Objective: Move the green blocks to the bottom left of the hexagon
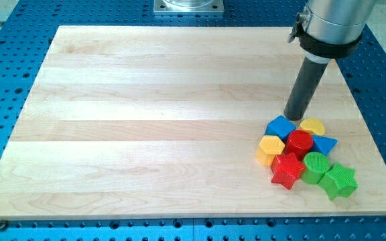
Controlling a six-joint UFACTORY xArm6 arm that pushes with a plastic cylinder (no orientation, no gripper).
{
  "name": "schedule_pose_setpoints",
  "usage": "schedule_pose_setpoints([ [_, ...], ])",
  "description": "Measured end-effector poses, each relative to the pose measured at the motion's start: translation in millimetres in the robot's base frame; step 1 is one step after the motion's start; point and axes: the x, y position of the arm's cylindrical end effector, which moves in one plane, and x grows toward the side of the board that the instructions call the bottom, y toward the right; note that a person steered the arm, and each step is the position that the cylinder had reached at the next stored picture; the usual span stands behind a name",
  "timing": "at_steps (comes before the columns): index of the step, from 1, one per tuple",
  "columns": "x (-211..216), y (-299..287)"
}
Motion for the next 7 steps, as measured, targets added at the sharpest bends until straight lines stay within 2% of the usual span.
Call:
schedule_pose_setpoints([
  [2, 0, 0],
  [4, -21, 7],
  [5, -20, 27],
  [6, -14, 84],
  [7, 4, 102],
])
